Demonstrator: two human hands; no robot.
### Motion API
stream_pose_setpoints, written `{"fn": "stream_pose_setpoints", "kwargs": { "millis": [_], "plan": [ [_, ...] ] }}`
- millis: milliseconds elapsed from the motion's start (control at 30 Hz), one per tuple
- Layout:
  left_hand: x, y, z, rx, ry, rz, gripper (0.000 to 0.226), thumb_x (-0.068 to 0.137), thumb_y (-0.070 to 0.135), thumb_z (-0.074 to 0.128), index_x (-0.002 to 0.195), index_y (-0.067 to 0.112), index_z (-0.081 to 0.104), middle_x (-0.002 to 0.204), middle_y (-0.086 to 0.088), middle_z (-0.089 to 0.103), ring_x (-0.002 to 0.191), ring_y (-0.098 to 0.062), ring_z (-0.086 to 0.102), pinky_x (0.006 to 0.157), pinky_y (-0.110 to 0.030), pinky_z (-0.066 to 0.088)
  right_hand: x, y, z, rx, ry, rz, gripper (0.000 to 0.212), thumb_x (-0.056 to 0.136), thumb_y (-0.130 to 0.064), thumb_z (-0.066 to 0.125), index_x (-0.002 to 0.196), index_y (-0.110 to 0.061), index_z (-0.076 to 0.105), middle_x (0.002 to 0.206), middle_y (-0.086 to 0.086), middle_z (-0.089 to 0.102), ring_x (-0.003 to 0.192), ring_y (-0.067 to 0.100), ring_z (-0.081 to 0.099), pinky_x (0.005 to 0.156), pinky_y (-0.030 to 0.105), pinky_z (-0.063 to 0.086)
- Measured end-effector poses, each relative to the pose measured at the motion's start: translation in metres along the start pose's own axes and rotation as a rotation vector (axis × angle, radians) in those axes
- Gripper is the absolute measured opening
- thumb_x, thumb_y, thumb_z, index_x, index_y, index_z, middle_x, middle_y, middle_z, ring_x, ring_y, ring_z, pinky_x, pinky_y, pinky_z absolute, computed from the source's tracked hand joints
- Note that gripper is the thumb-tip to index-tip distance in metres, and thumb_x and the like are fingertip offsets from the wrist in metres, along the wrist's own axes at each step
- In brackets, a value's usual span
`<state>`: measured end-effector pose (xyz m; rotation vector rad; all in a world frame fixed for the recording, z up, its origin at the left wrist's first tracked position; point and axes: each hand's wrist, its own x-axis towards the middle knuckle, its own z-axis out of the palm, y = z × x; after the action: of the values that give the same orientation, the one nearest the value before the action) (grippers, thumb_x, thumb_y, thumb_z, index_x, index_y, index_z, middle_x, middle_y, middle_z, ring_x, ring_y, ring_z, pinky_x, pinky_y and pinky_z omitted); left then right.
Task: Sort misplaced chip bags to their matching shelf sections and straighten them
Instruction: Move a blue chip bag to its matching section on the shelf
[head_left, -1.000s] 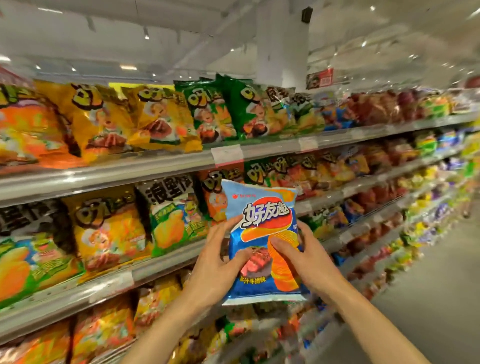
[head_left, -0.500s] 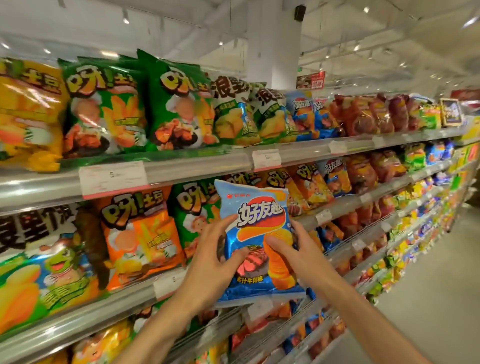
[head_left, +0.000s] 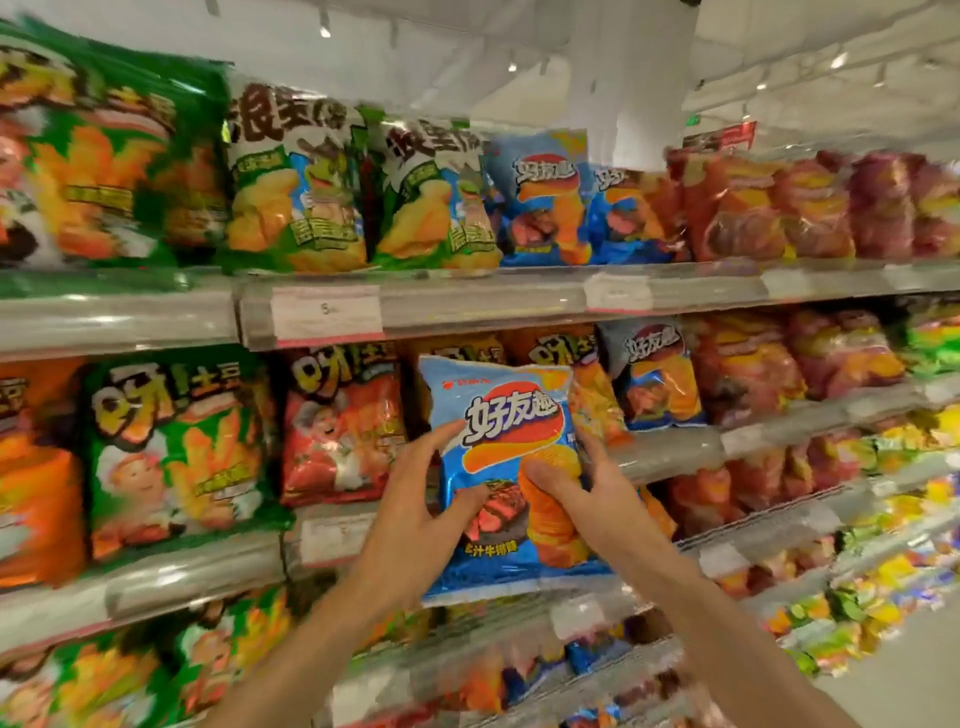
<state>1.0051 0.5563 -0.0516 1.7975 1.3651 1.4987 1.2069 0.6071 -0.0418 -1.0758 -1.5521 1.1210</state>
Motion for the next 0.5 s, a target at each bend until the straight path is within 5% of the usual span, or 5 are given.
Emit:
{"fn": "stream_pose_setpoints", "kwargs": {
  "millis": [133,267,400,500],
  "plan": [
    [0.038,0.016,0.076,0.045,0.022,-0.053,0.054,0.093,0.030,0.067,0.138,0.046,0.042,0.139,0.023,0.045,0.127,0.005,0.044,0.103,-0.027,0.046,0.036,0.009,-0.078,-0.010,-0.026,0.049,0.081,0.077,-0.054,0.074,0.146,-0.038,0.035,0.125,-0.011,0.064,0.106,0.010,0.066,0.087,0.034,0.058],
    [0.079,0.027,0.126,0.094,0.028,-0.095,0.050,0.094,0.037,0.063,0.138,0.048,0.041,0.142,0.018,0.044,0.119,0.006,0.050,0.100,-0.026,0.048,0.072,0.012,-0.139,0.015,-0.008,0.066,0.048,0.089,-0.034,0.070,0.121,-0.044,0.036,0.101,-0.022,0.059,0.085,-0.004,0.059,0.068,0.018,0.048],
    [0.121,0.022,0.156,0.248,0.134,-0.172,0.060,0.096,0.040,0.059,0.148,0.037,0.030,0.150,0.005,0.036,0.128,-0.010,0.045,0.104,-0.026,0.039,0.108,0.020,-0.192,-0.034,0.052,0.050,0.076,0.084,-0.046,0.073,0.148,-0.039,0.032,0.117,-0.010,0.062,0.100,0.012,0.062,0.091,0.042,0.051],
    [0.148,0.012,0.174,0.371,0.143,-0.238,0.069,0.095,0.036,0.061,0.152,0.028,0.025,0.154,-0.003,0.029,0.141,-0.023,0.032,0.112,-0.030,0.029,0.126,0.024,-0.222,-0.032,0.069,0.060,0.071,0.088,-0.041,0.070,0.148,-0.034,0.033,0.105,-0.015,0.059,0.094,0.011,0.062,0.085,0.040,0.051]
  ]
}}
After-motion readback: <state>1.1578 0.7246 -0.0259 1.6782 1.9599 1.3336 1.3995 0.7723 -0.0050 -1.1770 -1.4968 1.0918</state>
